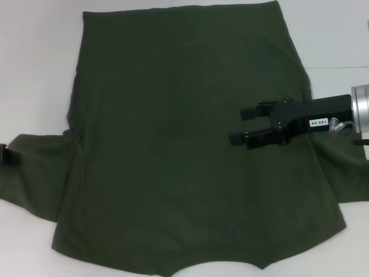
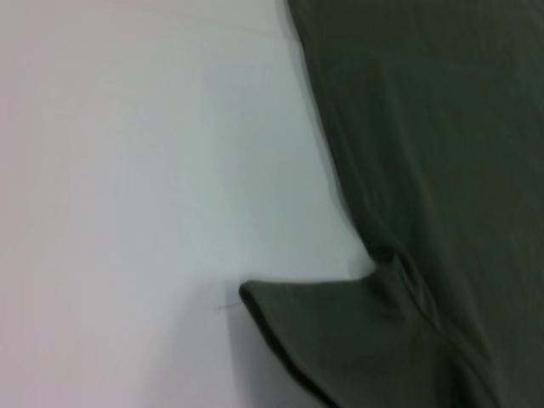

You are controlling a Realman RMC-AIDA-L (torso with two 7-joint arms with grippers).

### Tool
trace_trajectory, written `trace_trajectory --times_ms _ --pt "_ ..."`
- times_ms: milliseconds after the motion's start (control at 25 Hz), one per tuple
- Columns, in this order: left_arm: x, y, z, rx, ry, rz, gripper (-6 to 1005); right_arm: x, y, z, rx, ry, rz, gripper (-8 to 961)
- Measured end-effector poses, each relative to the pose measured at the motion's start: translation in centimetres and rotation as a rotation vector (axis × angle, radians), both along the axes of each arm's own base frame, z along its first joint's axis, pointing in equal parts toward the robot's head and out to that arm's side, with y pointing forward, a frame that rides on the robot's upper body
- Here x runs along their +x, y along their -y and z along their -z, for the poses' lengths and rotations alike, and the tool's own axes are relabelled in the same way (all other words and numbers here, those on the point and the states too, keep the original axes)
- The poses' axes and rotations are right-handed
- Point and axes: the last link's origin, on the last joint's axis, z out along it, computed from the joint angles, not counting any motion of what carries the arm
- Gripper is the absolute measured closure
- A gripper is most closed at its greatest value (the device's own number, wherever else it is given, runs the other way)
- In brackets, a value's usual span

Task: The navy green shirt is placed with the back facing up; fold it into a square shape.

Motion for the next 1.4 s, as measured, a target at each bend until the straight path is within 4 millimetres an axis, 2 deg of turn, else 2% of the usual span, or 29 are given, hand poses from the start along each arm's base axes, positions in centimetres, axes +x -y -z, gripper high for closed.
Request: trace_trajectory --times_ms 360,400,840,1160,1400 --pt "2.5 -2.3 -1.3 -0.066 -0.107 0.07 992 0.0 0.1 0.2 -0.003 -0.002 0.0 18" --pt "3.3 -2.9 -1.6 -0.083 -0.138 0.087 992 0.0 0.1 0.2 -0.003 -0.002 0.0 18" --pt "6.7 -4.9 -2.3 -0.141 -0.208 0.131 993 0.0 0.1 0.2 -0.005 -0.003 0.0 19" --pt "11.6 -6.4 -2.4 -0.215 -0.219 0.109 993 0.2 0.1 0.5 0.002 0.015 -0.003 19" --pt "14.6 -7.1 -1.0 -0.251 -0.22 0.072 993 0.3 -0.1 0.8 0.017 0.027 0.004 19"
